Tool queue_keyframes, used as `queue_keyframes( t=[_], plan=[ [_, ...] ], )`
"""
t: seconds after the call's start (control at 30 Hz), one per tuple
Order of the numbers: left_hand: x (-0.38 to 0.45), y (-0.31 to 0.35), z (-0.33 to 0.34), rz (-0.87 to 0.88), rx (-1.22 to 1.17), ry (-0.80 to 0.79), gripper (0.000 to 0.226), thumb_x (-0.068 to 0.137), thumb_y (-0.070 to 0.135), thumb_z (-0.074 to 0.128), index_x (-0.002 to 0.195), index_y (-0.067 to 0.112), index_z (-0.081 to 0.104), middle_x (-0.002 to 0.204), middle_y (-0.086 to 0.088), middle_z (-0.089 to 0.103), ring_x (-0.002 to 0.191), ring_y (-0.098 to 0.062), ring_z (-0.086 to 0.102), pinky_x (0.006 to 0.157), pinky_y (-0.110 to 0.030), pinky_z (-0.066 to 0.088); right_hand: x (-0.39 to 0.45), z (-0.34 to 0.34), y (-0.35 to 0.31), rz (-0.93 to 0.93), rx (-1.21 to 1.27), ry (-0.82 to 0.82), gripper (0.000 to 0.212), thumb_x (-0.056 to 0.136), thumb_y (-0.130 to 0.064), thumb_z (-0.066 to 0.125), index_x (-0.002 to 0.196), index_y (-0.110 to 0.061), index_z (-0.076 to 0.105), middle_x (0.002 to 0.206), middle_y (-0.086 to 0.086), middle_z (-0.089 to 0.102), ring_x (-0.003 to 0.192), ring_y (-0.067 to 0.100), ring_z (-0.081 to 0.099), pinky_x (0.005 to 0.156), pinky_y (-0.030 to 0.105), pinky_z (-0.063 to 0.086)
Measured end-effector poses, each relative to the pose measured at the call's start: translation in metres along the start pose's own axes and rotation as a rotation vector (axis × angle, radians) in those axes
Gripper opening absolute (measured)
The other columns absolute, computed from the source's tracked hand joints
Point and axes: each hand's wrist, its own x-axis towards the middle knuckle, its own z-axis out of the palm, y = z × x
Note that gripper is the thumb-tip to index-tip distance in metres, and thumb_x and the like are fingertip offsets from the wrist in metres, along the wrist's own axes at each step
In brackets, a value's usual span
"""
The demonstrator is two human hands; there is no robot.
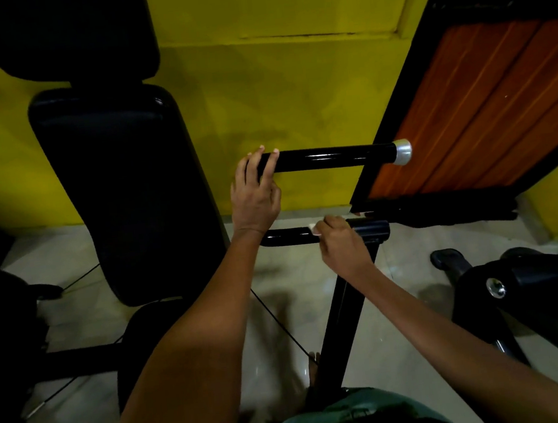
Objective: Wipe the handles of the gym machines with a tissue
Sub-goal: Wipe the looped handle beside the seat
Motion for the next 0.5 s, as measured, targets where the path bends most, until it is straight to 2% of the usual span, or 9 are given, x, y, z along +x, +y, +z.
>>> queue_keyframes(
  t=[0.1,0.27,0.4,0.5],
  plan=[
    [0.0,-0.001,0.0,0.007,-0.004,0.008,0.057,0.079,0.013,0.047,0.135,0.019,0.036,0.133,-0.006,0.033,0.117,-0.028,0.037,0.082,-0.04,0.05,0.004,-0.013,0.014,0.162,-0.043,0.011,0.023,0.079,0.012,0.055,0.099,0.01,0.065,0.098,0.025,0.058,0.088,0.04,0.06,0.071,0.04,0.052],
    [-0.001,0.0,0.001,-0.008,0.008,-0.003,0.057,0.079,0.014,0.044,0.135,0.02,0.036,0.134,-0.005,0.034,0.118,-0.028,0.037,0.082,-0.04,0.051,0.016,-0.008,0.01,0.236,-0.074,-0.021,0.024,0.086,0.007,0.048,0.105,0.008,0.063,0.111,0.022,0.054,0.099,0.036,0.056,0.084,0.038,0.048],
    [0.0,-0.001,0.001,-0.008,0.016,-0.006,0.057,0.078,0.015,0.044,0.135,0.019,0.037,0.133,-0.006,0.035,0.117,-0.028,0.038,0.077,-0.039,0.052,-0.013,-0.003,0.021,0.158,-0.035,-0.006,0.029,0.079,0.013,0.055,0.105,0.007,0.065,0.101,0.025,0.057,0.088,0.04,0.06,0.074,0.042,0.056],
    [0.001,0.0,0.0,-0.015,0.029,-0.008,0.058,0.078,0.015,0.045,0.135,0.019,0.036,0.132,-0.005,0.034,0.117,-0.028,0.037,0.076,-0.038,0.052,0.002,-0.007,0.025,0.164,-0.046,0.017,0.028,0.084,0.008,0.053,0.11,0.004,0.065,0.106,0.022,0.056,0.089,0.038,0.06,0.078,0.038,0.054]
  ],
)
